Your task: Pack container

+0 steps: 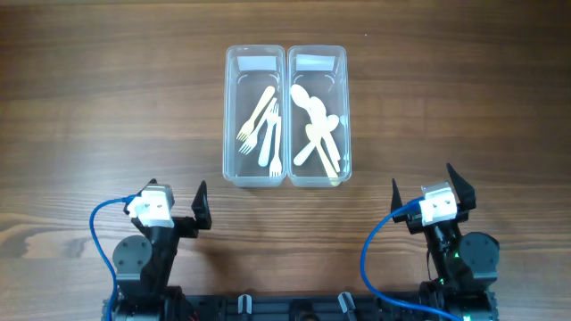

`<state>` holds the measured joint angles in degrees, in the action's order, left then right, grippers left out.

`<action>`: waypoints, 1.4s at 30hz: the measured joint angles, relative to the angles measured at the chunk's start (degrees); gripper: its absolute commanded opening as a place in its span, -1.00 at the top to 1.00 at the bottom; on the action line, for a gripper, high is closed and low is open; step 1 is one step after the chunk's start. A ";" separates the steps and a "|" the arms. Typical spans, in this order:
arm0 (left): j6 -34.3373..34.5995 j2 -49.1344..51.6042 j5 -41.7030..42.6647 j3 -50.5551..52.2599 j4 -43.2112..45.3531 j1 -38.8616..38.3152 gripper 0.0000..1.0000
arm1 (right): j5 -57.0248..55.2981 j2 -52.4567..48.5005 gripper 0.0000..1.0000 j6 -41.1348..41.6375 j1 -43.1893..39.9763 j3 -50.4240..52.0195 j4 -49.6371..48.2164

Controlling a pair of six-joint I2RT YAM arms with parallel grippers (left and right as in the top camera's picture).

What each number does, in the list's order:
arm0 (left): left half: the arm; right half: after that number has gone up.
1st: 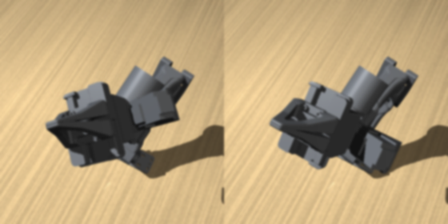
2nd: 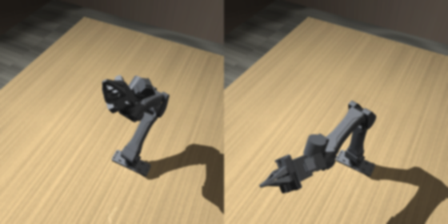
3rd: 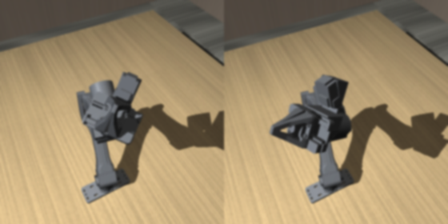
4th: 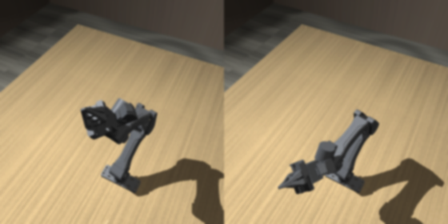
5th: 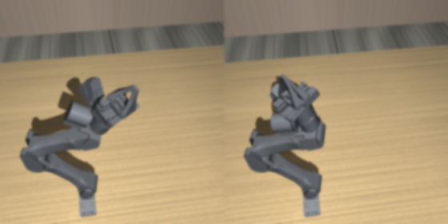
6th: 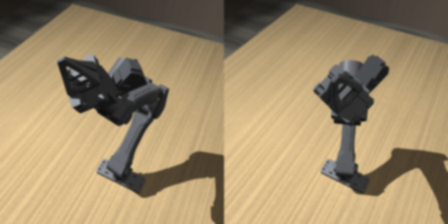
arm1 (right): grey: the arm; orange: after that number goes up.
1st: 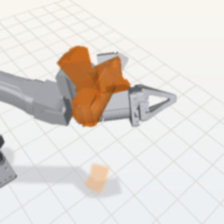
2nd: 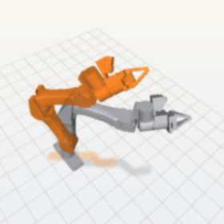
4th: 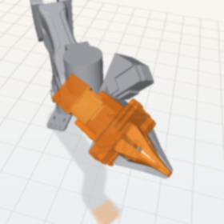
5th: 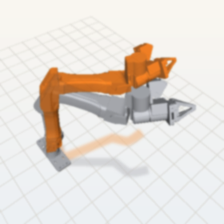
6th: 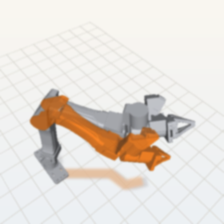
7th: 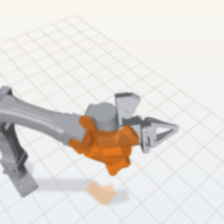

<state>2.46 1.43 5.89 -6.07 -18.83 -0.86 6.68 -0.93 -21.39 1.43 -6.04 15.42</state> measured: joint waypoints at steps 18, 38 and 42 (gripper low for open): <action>-0.02 -0.61 -2.21 0.59 4.44 0.00 -1.00 | 0.02 0.00 -0.99 0.00 0.00 0.00 0.00; -0.02 -0.61 -2.60 0.76 3.61 0.00 -1.00 | 0.02 0.00 -1.00 0.00 0.00 0.02 0.00; -0.02 -0.61 -2.60 0.76 3.58 0.00 -1.00 | 0.02 0.00 -0.99 0.00 0.00 0.02 0.00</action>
<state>2.44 0.82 3.29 -5.30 -15.25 -0.86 6.70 -0.93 -21.39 1.43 -6.02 15.42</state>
